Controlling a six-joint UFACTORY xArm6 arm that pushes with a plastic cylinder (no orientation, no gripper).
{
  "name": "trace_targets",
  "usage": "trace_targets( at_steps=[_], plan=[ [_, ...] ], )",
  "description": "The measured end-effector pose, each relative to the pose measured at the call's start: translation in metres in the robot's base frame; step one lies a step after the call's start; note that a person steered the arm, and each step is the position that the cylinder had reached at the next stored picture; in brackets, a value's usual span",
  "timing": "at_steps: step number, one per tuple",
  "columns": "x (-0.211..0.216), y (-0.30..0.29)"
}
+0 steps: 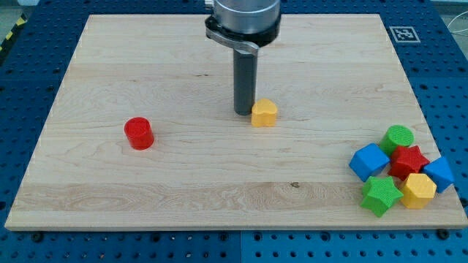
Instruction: Push the yellow heart closer to the green circle
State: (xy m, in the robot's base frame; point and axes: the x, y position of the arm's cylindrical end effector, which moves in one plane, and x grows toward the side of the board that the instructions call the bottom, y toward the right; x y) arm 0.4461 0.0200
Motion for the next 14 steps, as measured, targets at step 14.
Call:
trace_targets(
  at_steps=[14],
  plan=[
    [0.023, 0.142]
  ],
)
